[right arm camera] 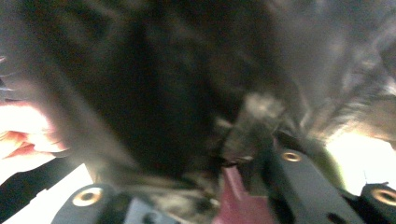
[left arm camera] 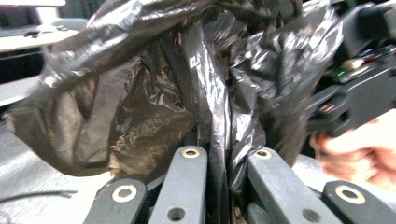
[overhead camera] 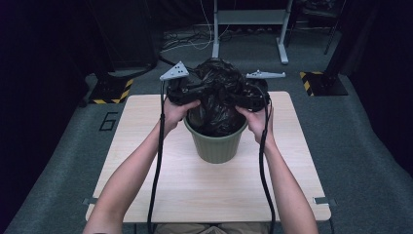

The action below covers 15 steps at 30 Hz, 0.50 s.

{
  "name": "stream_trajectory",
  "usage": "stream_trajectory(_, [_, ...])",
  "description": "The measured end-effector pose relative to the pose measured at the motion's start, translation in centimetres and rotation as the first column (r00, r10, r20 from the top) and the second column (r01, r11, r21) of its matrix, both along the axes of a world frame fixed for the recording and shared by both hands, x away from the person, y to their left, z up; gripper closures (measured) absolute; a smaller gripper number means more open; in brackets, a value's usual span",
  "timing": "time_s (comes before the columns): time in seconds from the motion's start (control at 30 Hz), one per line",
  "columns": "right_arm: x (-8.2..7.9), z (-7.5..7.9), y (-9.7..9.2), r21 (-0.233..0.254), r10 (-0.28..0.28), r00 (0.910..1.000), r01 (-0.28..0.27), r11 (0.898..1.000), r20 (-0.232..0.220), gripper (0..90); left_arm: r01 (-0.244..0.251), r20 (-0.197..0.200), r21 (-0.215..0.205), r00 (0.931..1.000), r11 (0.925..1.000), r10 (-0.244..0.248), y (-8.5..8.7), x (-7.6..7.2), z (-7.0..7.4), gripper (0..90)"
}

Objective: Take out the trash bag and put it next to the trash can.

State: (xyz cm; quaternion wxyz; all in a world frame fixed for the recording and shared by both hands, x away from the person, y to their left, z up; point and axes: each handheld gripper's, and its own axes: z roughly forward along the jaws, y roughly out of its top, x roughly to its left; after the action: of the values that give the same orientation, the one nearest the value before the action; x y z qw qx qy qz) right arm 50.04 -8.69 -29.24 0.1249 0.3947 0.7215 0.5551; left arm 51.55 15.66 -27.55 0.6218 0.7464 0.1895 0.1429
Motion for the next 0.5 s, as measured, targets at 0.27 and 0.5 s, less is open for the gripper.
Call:
stream_trajectory(0.27, [-0.9,0.3,0.4,-0.018,0.003,0.9997,-0.003,1.0,0.026,48.5,-0.055,0.007,0.019,0.9985,0.9983,0.055,0.2,0.3,1.0,89.6])
stream_trajectory(0.5, [-2.6,0.3,-2.0,-0.003,-0.029,0.9976,0.029,1.0,0.062,18.7,-0.071,-0.005,-0.003,0.9974,0.9975,0.071,0.8,0.7,1.1,89.6])
